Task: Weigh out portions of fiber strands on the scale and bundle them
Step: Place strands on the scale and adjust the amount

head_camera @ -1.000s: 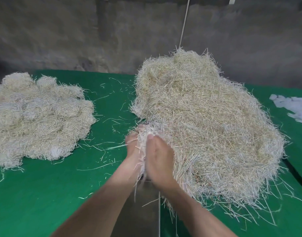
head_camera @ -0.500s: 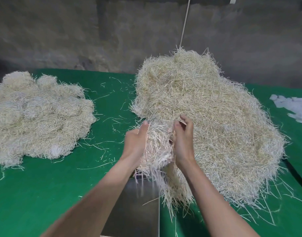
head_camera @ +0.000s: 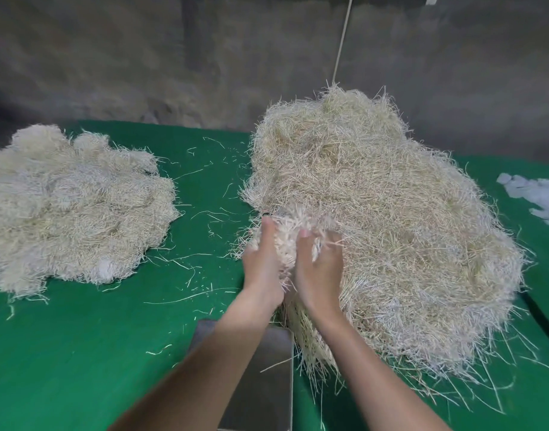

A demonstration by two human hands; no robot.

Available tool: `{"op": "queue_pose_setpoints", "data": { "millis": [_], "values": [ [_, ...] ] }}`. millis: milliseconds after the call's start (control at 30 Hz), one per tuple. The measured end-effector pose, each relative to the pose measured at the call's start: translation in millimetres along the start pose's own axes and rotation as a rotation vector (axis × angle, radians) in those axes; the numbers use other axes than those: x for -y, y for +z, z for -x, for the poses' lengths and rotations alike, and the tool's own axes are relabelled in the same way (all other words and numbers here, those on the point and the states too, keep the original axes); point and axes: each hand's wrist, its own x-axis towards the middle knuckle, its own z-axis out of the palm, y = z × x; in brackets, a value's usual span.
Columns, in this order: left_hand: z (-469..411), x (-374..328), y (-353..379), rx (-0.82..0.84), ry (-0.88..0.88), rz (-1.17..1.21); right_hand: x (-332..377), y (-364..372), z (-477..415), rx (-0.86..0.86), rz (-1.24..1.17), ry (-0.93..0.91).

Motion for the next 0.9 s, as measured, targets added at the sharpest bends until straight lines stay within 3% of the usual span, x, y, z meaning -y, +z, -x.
{"op": "queue_pose_setpoints", "data": {
  "millis": [100,233,333,400,500,600,700,767,833,900],
  "values": [
    [-13.9,-11.7,-0.6,-0.161,0.021,-0.121,3.3,2.5,24.7,0.074,0.209,-0.273],
    [1.8,11.4,7.8,-0.111,0.008,-0.297,10.9,-16.9,-19.0,-0.029,0.078,-0.048],
    [-8.8,-12.7,8.3,0.006,0.116,-0.286,17.9,0.6,7.6,-0.079,0.019,-0.106],
    [-10.1,-19.6,8.5,-0.026,0.174,-0.326,18.6,8.2,16.4,-0.032,0.03,-0.124],
    [0.9,-7.5,6.9,0.003,0.108,-0.372,1.2,-4.2,-16.6,-0.005,-0.006,0.082],
    [2.8,-5.5,1.8,0.053,0.056,-0.41,-9.7,-9.5,-19.9,-0.026,-0.003,0.127],
    [-1.5,-13.7,-6.2,0.031,0.184,-0.533,-3.7,-15.0,-24.3,0.052,-0.228,0.209],
    [-3.0,-14.1,-8.0,0.058,0.348,-0.677,-1.1,-25.0,-33.0,0.229,-0.41,0.279],
    [-2.0,-13.4,-4.8,0.088,0.472,-0.756,6.3,-25.4,-28.2,0.439,-0.263,0.244],
    [-5.9,-12.1,-2.8,0.065,0.515,-0.728,3.3,-17.0,-21.6,0.387,-0.113,0.167]
  ]
}}
